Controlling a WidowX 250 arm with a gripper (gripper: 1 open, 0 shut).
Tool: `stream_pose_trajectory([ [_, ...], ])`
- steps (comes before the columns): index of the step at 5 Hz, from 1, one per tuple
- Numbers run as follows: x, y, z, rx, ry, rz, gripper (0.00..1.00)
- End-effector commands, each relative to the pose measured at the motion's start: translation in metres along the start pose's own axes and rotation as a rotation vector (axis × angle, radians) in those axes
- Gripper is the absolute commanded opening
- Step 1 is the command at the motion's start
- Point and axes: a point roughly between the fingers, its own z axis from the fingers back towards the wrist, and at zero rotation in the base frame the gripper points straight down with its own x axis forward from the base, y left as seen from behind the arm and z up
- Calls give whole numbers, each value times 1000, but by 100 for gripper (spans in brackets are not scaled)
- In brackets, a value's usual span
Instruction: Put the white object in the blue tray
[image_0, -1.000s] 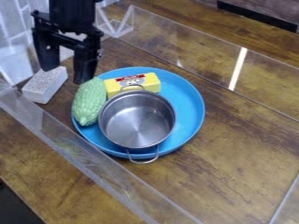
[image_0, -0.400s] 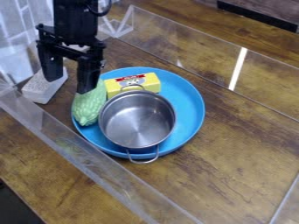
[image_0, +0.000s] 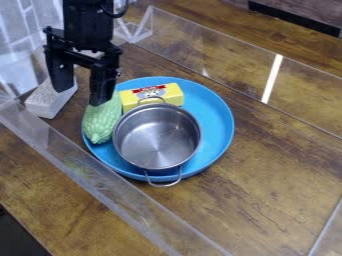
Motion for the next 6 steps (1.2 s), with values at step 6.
stream_pose_trajectory([
  [6,13,17,6,2,-52,9,100],
])
